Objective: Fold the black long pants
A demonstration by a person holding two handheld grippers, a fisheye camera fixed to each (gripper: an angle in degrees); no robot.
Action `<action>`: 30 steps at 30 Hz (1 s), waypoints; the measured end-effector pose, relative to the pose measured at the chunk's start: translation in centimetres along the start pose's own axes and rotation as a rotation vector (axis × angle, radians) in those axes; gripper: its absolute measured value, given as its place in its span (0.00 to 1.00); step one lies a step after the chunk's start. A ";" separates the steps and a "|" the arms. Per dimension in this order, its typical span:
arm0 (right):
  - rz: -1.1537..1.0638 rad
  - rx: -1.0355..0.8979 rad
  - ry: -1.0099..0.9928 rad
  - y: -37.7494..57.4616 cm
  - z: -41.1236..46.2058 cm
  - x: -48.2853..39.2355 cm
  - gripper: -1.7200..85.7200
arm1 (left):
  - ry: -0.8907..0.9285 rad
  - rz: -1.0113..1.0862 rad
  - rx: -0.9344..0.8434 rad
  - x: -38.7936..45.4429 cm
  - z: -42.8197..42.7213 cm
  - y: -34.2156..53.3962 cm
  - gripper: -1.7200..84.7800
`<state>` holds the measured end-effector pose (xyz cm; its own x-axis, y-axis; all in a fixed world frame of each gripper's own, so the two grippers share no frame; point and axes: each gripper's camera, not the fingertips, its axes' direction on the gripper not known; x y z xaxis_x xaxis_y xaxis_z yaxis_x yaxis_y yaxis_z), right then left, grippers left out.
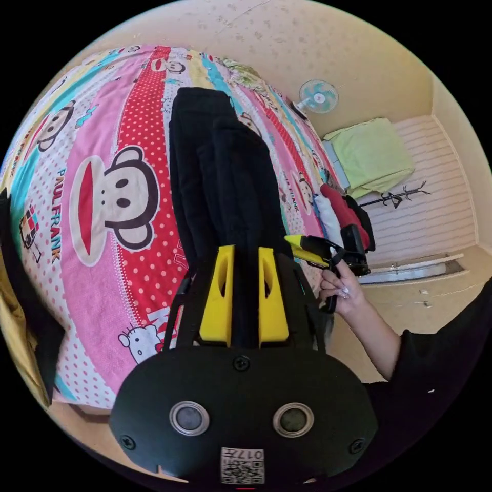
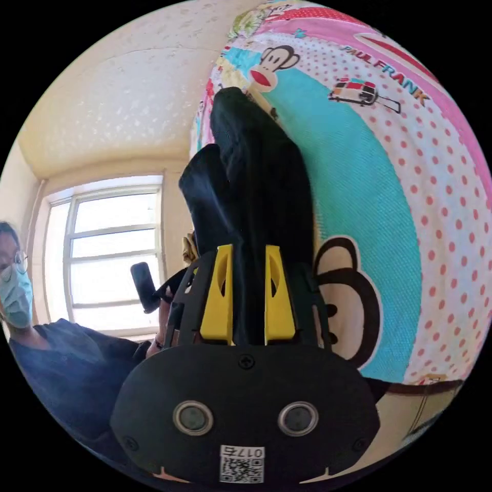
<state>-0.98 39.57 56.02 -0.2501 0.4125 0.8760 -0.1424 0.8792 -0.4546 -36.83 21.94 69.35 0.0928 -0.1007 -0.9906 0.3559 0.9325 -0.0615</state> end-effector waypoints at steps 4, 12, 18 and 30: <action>0.083 -0.046 0.024 3.8 -2.5 1.5 0.21 | -0.051 0.080 0.149 1.4 -2.9 -1.0 0.13; 0.285 -0.264 -0.194 4.8 3.5 6.0 0.26 | -0.037 0.601 -0.032 10.0 1.9 -11.2 0.01; 0.162 -0.333 -0.223 2.3 2.3 2.5 0.14 | -0.452 0.697 -0.235 11.0 8.9 -16.1 0.01; -0.255 -0.418 -0.804 0.8 -7.2 -8.1 0.12 | 0.421 0.717 -0.722 16.6 6.8 -1.6 0.01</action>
<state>7.86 38.62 49.77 -0.8671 0.0446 0.4962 0.0326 0.9989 -0.0329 -29.53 16.37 53.81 -0.3126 0.5438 -0.7788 -0.2942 0.7241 0.6238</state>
